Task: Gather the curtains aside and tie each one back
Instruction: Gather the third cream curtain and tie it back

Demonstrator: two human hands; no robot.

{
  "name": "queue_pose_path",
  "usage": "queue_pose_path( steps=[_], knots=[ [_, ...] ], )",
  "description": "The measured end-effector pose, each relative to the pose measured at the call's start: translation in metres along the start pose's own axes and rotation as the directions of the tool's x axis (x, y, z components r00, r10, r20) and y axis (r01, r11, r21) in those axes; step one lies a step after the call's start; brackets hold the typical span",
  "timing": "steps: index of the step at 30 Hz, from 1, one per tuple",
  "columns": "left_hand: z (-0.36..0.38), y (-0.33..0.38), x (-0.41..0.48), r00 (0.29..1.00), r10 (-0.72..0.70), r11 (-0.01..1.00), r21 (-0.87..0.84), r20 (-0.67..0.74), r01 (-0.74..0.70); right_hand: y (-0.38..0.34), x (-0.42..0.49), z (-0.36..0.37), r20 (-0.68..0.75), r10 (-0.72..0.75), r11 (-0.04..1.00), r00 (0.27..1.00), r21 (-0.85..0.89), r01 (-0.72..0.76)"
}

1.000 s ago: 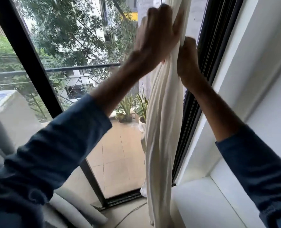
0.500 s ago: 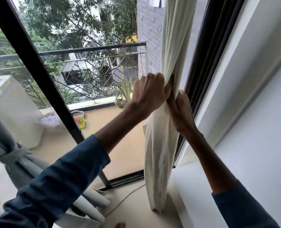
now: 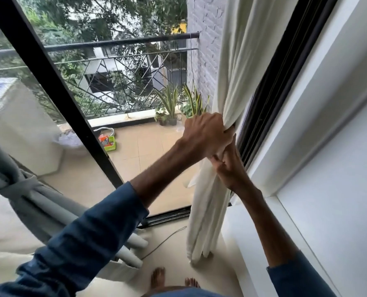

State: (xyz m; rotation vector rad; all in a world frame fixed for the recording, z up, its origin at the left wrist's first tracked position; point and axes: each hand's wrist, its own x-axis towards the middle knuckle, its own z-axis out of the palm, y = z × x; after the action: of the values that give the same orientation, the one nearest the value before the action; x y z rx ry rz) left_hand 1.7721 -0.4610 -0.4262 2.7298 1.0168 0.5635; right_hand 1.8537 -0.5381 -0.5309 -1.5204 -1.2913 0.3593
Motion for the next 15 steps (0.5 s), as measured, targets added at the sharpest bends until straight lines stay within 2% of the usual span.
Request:
queue_pose_path(
  steps=[4, 7, 10, 13, 15],
  knots=[
    [-0.024, -0.011, -0.001, 0.993, 0.095, 0.995, -0.013, 0.075, -0.094, 0.006, 0.002, -0.006, 0.017, 0.067, 0.996, 0.998, 0.049, -0.068],
    [-0.031, -0.010, -0.011, 0.982, 0.135, 0.988, -0.085, 0.129, -0.125, 0.006, -0.001, -0.009, 0.101, 0.079, 0.990, 0.992, 0.112, -0.091],
    [-0.024, 0.000, -0.021, 0.967, 0.152, 0.968, -0.228, 0.203, -0.105, -0.001, -0.001, -0.005, 0.183, 0.072, 0.981, 0.981, 0.166, -0.103],
    [-0.024, -0.005, -0.019, 0.945, 0.163, 0.931, -0.362, 0.283, -0.052, 0.004, 0.004, -0.005, 0.160, 0.056, 0.953, 0.986, 0.287, -0.101],
    [-0.026, -0.023, -0.018, 0.919, 0.224, 0.870, -0.491, 0.326, -0.039, 0.009, 0.010, -0.006, 0.146, 0.083, 0.928, 0.986, 0.349, -0.130]
  ],
)
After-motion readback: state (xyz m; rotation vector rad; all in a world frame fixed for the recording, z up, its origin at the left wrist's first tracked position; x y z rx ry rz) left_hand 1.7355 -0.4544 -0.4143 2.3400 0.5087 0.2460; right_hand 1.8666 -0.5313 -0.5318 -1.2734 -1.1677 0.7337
